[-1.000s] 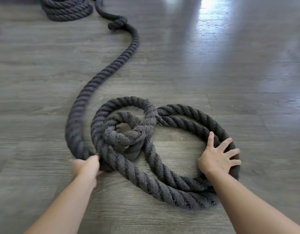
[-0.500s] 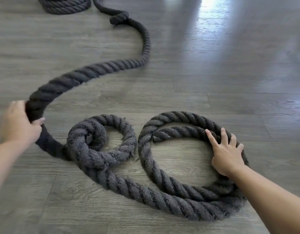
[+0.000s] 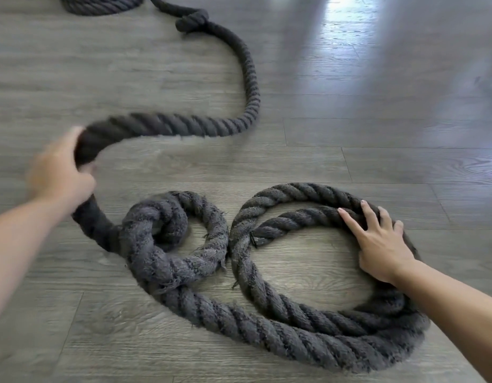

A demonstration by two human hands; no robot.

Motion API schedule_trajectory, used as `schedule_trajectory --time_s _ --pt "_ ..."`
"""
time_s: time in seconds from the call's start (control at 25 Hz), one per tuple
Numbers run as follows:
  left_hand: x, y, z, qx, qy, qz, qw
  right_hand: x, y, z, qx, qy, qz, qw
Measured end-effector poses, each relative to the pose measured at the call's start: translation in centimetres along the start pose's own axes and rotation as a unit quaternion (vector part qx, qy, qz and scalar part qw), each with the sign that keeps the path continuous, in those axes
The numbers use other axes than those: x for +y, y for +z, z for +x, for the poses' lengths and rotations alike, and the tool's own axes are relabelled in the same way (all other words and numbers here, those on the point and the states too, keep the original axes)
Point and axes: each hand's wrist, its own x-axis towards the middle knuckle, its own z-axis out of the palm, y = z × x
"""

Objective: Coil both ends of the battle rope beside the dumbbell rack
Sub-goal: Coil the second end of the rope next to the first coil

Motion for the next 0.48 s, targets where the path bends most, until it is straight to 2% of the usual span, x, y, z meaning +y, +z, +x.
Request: schedule_trajectory --time_s 0.08,0.16,0.2,0.28,0.4,0.48 --pt "-1.3 0.3 4.5 0.075 -0.041 -0.058 0.995 0.2 0.1 0.1 0.004 -0.006 -0.001 1.0" --pt "1.0 0.8 5.1 0.083 -0.085 -0.075 0.99 0.3 0.2 0.2 0.009 -0.014 -0.006 1.0" --pt "2.9 1.3 4.4 0.044 -0.086 -0.067 0.993 0.4 0.2 0.5 0.015 -0.021 -0.01 1.0" --pt "5.3 3.5 3.0 -0.081 -0.035 0.041 0.995 0.5 0.4 1.1 0.033 -0.04 -0.022 0.998" --pt "9.1 5.8 0.7 -0.24 0.038 0.079 0.967 0.5 0.0 2.6 0.055 -0.075 -0.051 0.994" --pt "10.6 6.4 -1.0 -0.332 0.041 0.082 0.939 0.4 -0.2 3.8 0.07 -0.099 -0.062 0.991"
